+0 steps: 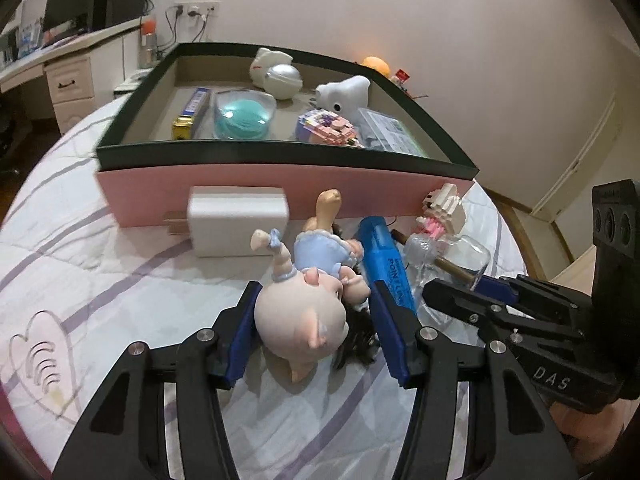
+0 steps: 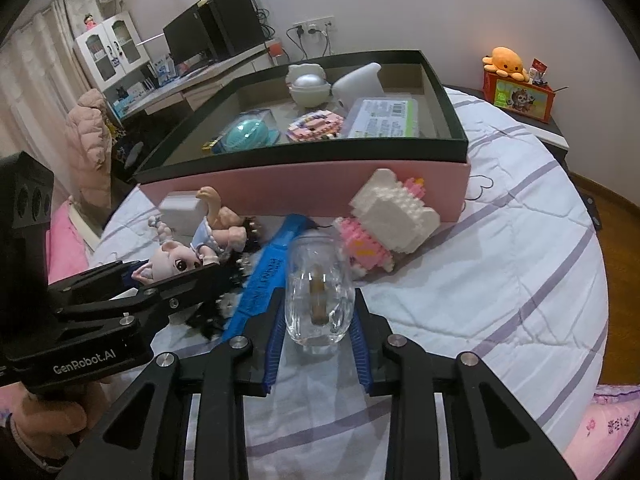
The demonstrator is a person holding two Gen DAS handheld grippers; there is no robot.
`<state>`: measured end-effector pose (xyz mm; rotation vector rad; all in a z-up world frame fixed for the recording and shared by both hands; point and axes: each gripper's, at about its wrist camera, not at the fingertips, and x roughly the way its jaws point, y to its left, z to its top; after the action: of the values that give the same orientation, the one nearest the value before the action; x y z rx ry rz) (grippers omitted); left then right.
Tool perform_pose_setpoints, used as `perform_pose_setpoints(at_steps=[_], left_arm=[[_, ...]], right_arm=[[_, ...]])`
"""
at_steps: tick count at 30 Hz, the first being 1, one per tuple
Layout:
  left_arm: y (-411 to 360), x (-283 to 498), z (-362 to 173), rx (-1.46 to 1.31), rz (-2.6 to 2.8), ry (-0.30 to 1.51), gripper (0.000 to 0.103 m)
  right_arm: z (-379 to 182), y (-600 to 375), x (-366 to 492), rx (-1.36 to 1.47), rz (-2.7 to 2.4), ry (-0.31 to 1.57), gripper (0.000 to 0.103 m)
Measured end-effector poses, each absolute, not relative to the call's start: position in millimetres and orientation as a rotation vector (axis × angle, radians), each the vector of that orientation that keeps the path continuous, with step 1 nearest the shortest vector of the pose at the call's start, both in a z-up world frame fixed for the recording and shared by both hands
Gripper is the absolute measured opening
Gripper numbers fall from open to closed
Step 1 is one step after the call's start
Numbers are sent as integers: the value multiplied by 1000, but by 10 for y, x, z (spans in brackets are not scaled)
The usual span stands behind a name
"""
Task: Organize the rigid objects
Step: 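Lift the doll and bottle over the pink box and open both grippers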
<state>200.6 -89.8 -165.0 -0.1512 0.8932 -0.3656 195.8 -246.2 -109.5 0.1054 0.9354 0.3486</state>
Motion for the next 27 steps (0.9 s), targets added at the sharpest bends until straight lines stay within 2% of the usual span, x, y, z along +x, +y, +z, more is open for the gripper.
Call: perform_pose_setpoints(at_steps=[14,27], left_arm=[[-652,1835,-1436,-152,-358,842,55],[-526,1963,-795,-106,-335,695,55]], right_arm=[[-979,-2378,1755,156,364,913,30],[-388,-2220,1846,103,394,800,30]])
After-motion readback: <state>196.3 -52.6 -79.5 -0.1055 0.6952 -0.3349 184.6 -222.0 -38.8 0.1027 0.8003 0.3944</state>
